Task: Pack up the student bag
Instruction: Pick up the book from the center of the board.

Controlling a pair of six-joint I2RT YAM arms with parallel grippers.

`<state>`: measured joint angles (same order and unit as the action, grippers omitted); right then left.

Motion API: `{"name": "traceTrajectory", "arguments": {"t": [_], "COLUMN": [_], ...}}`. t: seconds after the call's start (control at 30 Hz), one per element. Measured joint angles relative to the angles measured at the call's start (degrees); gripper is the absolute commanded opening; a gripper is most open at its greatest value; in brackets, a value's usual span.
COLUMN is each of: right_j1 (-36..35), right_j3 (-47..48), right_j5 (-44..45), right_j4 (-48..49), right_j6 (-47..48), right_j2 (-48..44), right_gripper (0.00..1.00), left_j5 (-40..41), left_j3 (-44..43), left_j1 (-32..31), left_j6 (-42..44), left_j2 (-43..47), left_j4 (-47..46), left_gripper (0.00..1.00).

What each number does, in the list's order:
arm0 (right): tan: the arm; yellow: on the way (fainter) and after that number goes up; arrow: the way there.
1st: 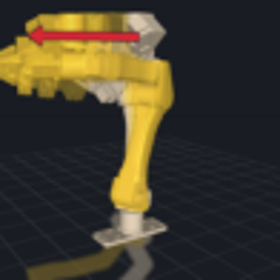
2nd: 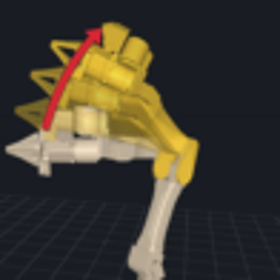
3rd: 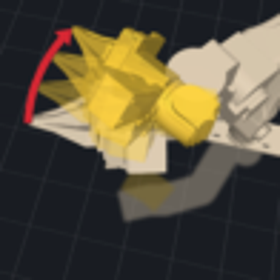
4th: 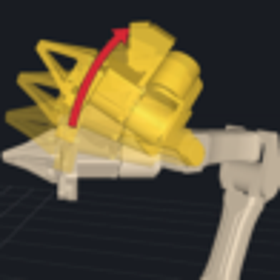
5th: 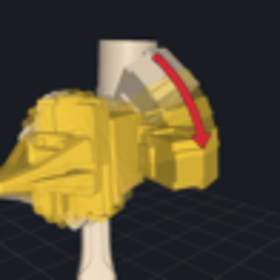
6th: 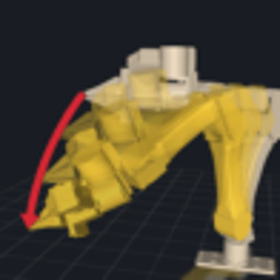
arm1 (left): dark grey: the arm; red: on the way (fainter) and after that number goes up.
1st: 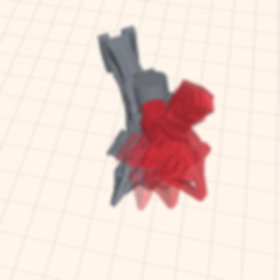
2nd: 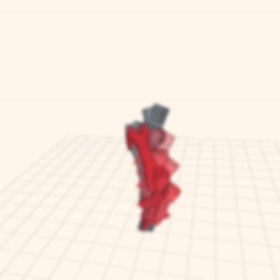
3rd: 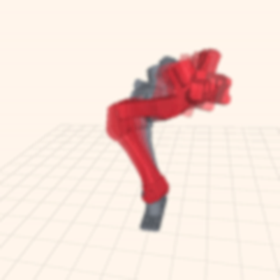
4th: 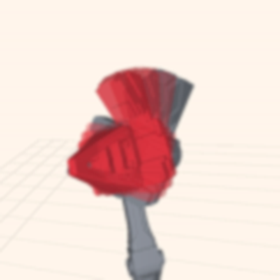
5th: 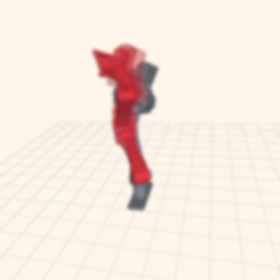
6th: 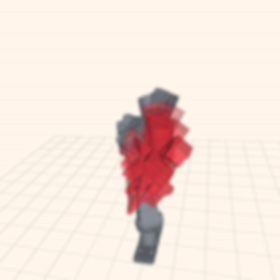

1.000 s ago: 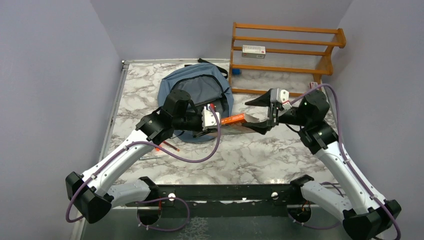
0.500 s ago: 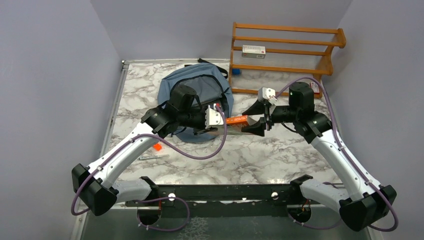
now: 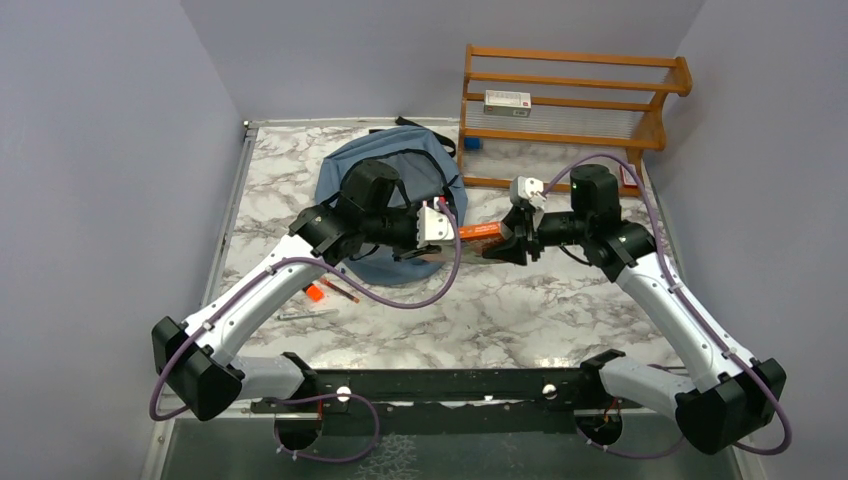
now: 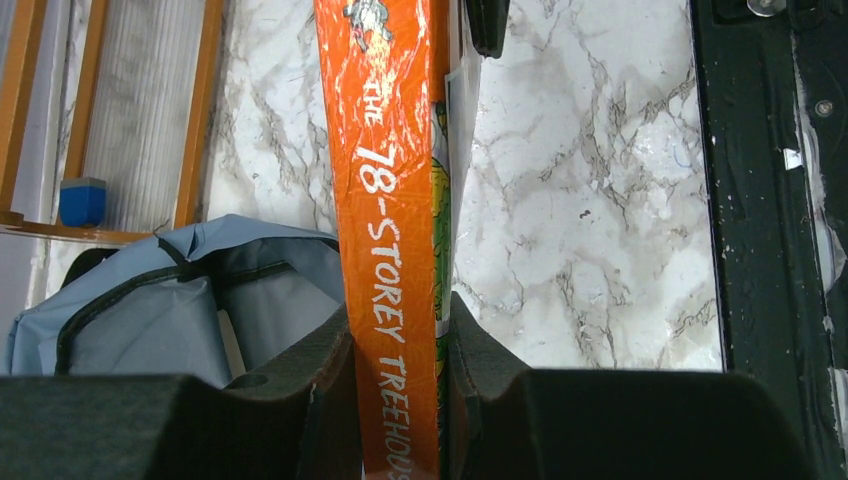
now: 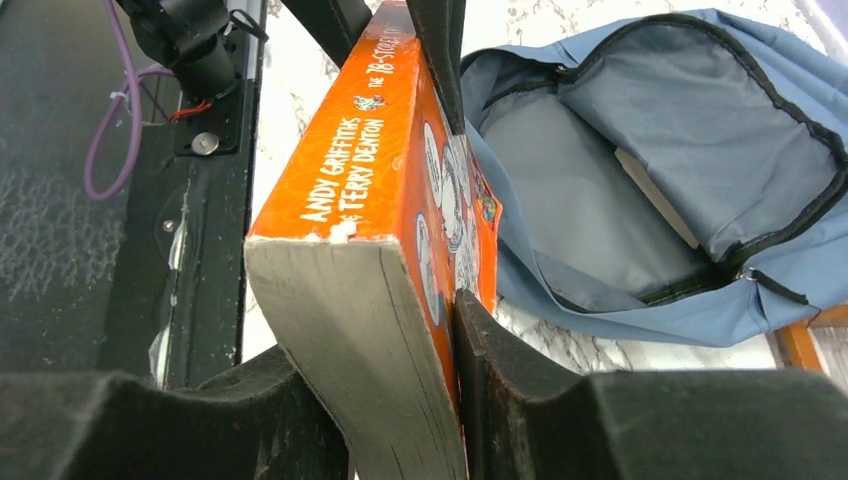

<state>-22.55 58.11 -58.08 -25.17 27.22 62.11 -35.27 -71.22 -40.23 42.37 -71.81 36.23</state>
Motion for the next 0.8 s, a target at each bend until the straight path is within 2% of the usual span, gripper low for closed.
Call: {"name": "traceTrajectory", "arguments": {"t": [0.03, 0.1, 0.13, 0.17, 0.23, 0.33, 0.4, 0.43, 0.6, 0.8], "right_j1": [0.0, 0.0, 0.0, 0.0, 0.0, 0.0, -0.1, -0.2, -0.2, -0.2], "right_j3": [0.0, -0.1, -0.1, -0.2, -0.5, -1.9, -3.3, -3.8, -5.1, -5.1], "right_j5": [0.0, 0.0, 0.0, 0.1, 0.5, 2.1, 4.5, 6.4, 19.4, 38.8], "right_j4": [0.0, 0.0, 0.1, 0.1, 0.4, 1.9, 3.3, 4.0, 5.6, 5.3], "right_j6": [0.1, 0.2, 0.2, 0.0, -0.2, -2.1, -4.5, -5.8, -13.0, -21.9], "right_j2": [0.0, -0.1, -0.2, -0.3, -1.0, -2.8, -4.7, -5.7, -9.0, -9.5], "right_gripper": [0.3, 0.15, 0.04, 0.01, 0.01, 0.01, 0.01, 0.01, 0.01, 0.01], "left_j5": [0.0, 0.1, 0.1, 0.1, 0.2, 1.3, 3.1, 4.3, 10.2, 15.8], "left_j3": [-0.2, -0.5, -0.5, -0.5, -0.5, -0.5, -0.5, -0.5, 0.2, 5.4], "left_j1": [0.0, 0.0, 0.1, 0.1, 0.1, 0.0, -0.4, -0.4, 1.9, 7.8], "left_j6": [-0.1, -0.4, -0.5, -0.6, -0.9, -1.4, -1.9, -2.1, -3.8, -5.3], "left_j2": [-0.3, -0.5, -0.5, -0.5, -0.5, -0.5, -0.6, -0.6, -0.5, -1.0], "left_j4": [0.0, 0.0, 0.0, 0.0, -0.1, -0.7, -1.7, -2.8, -8.4, -14.4], "left_gripper": [0.0, 0.01, 0.06, 0.14, 0.31, 0.49, 0.69, 0.76, 0.92, 0.95]}}
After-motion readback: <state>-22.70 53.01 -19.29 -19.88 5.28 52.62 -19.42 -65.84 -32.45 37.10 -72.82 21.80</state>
